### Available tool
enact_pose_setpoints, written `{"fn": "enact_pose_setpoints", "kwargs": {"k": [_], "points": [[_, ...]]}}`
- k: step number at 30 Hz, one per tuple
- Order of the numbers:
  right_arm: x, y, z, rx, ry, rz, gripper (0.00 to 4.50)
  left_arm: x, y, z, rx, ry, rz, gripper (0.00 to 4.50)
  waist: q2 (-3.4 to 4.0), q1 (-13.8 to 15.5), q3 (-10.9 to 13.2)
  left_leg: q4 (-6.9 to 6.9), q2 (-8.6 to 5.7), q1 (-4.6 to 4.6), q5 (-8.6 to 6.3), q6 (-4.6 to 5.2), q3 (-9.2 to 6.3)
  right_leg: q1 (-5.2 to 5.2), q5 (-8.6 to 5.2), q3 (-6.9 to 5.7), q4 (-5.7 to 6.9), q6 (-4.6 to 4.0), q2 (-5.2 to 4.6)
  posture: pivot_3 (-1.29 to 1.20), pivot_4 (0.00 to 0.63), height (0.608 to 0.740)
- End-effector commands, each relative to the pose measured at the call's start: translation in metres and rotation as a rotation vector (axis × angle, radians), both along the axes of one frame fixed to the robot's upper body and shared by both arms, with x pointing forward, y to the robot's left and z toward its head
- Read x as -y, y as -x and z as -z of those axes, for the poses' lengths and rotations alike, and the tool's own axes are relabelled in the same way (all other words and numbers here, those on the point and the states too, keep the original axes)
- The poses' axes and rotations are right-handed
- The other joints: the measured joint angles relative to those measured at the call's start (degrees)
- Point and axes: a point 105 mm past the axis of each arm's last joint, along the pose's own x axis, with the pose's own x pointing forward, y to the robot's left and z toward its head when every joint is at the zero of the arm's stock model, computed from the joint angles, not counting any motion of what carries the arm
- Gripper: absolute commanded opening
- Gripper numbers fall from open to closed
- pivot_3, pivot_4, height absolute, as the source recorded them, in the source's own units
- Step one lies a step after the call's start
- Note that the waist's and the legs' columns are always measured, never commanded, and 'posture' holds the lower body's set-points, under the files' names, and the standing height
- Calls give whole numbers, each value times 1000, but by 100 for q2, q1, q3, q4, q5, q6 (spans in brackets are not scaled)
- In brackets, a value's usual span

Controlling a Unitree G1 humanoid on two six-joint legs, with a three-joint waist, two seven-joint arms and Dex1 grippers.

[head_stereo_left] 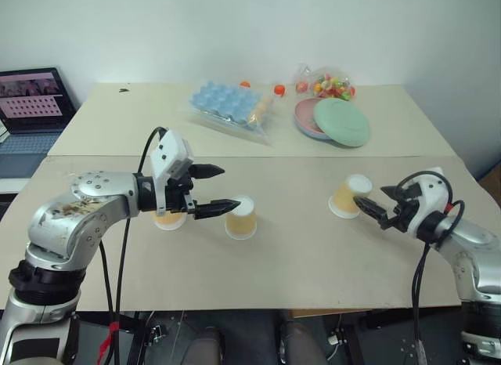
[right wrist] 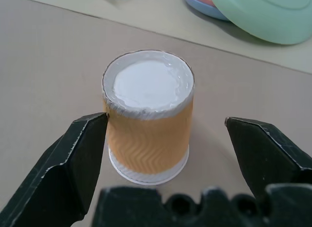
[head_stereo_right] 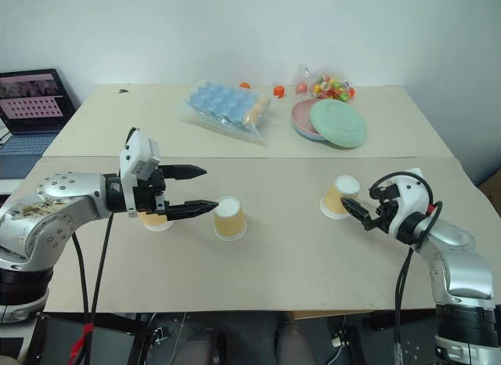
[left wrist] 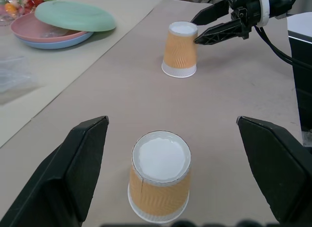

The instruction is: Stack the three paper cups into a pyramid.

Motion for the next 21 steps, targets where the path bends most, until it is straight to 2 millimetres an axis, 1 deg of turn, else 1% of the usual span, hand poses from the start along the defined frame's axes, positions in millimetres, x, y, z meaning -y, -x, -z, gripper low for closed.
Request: {"fn": "enact_pose_setpoints", "kwargs": {"k": [1, 3, 6, 11, 17, 21], "points": [[-2, -6, -15, 60, 42, -25, 4473, -1, 5, -9, 42, 2, -1, 4500, 0, 8, 0, 0, 0, -1, 0, 0, 0, 0, 0, 0, 0, -1, -1, 0, 150, 736], [-4, -8, -16, 63, 49, -34, 4473, -1, 5, -9, 42, 3, -3, 4500, 0, 14, 0, 1, -1, -1, 0, 0, 2, 0, 1, 1, -1, -1, -3, 0, 150, 736], [-12, -15, -20, 69, 48, -65, 4473, 0, 5, -8, 46, 7, -8, 4500, 0, 12, 0, 0, -1, -2, 0, 0, 2, -1, 3, 1, -1, -5, -3, 0, 150, 736], [-19, -21, -18, 68, 48, -91, 4473, 0, 5, -8, 48, 11, -9, 4500, 0, 14, 0, 0, 0, 0, 0, 0, 0, -1, 5, 0, -1, -7, 0, 0, 150, 736], [-28, -29, -21, 79, 42, -123, 4473, 2, 6, -7, 47, 8, -7, 4500, 0, 7, 0, 0, 0, -1, 0, 0, 2, -1, 14, 1, -1, -23, -1, 0, 150, 736], [-31, -32, -18, 74, 42, -136, 4473, 2, 5, -8, 51, 9, -11, 4500, 0, 13, 0, 0, -1, -2, 0, 0, 1, -1, 15, 0, -1, -24, -2, 0, 150, 736]]}}
